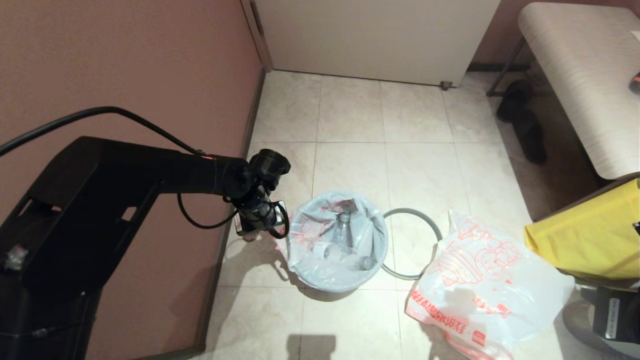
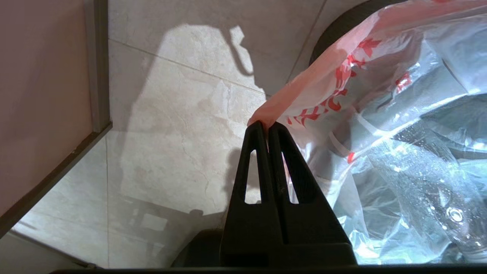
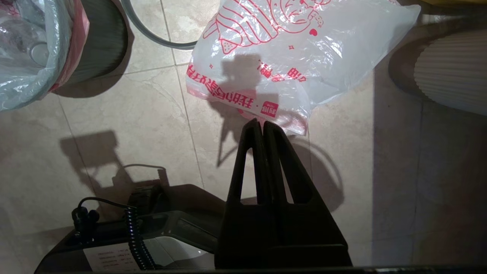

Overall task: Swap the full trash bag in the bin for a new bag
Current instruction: Place the trash bag on the floor

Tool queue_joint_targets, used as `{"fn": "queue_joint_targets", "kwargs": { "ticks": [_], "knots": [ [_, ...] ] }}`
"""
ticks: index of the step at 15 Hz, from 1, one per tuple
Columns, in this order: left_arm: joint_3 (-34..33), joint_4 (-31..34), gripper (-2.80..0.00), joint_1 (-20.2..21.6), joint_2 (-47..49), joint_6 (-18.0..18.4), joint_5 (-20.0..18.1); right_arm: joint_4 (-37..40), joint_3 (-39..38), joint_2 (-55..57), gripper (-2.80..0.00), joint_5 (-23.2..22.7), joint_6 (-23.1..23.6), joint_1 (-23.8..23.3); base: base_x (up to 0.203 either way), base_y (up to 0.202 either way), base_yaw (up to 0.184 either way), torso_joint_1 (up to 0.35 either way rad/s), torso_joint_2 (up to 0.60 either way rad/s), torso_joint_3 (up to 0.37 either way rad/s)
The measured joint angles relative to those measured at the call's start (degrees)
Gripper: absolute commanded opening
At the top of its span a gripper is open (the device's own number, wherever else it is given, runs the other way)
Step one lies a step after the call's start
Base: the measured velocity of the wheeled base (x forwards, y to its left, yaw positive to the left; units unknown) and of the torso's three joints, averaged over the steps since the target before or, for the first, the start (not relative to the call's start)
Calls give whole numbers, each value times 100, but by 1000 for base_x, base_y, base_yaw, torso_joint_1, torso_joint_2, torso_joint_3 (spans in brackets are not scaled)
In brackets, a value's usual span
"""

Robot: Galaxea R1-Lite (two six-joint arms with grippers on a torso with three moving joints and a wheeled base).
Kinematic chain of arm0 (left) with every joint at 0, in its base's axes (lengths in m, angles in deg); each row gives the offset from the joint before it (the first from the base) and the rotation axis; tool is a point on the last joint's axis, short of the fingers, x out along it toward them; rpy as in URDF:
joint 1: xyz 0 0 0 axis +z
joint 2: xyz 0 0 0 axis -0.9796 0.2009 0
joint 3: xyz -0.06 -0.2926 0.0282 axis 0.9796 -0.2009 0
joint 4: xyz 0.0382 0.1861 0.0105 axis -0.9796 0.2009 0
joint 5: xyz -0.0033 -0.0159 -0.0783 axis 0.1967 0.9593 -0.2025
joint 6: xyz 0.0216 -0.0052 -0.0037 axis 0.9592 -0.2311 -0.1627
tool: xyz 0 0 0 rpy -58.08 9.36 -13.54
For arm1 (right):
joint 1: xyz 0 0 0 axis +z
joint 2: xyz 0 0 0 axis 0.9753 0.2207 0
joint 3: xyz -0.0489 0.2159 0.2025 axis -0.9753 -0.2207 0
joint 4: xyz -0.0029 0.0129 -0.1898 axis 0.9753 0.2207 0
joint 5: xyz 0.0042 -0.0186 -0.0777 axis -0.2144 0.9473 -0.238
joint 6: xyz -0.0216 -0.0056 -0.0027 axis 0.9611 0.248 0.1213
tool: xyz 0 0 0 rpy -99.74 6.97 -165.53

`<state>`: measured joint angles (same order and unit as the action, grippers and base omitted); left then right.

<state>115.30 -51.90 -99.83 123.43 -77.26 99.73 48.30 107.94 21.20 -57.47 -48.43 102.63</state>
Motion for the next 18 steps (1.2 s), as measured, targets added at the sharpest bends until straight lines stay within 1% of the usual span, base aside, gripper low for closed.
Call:
{"fn": "queue_joint_targets", "kwargs": {
  "ticks": [5, 8, 11, 18],
  "knots": [
    [-219, 13, -280, -85, -150, -67, -18, -1, -32, -4, -280, 2, -1, 0, 0, 0, 0, 0, 0, 0],
    [-654, 2, -280, -195, -246, -70, -95, -1, -33, -4, -280, 0, -1, 0, 0, 0, 0, 0, 0, 0],
    [-1001, 2, -280, -260, -381, -81, -272, -1, -40, 2, -280, 0, -1, -2, 0, 0, 0, 0, 0, 0],
    [-1108, 15, -280, -333, -766, -60, -287, -1, -38, 2, -280, -1, -1, -2, 0, 0, 0, 0, 0, 0]
  ]
}}
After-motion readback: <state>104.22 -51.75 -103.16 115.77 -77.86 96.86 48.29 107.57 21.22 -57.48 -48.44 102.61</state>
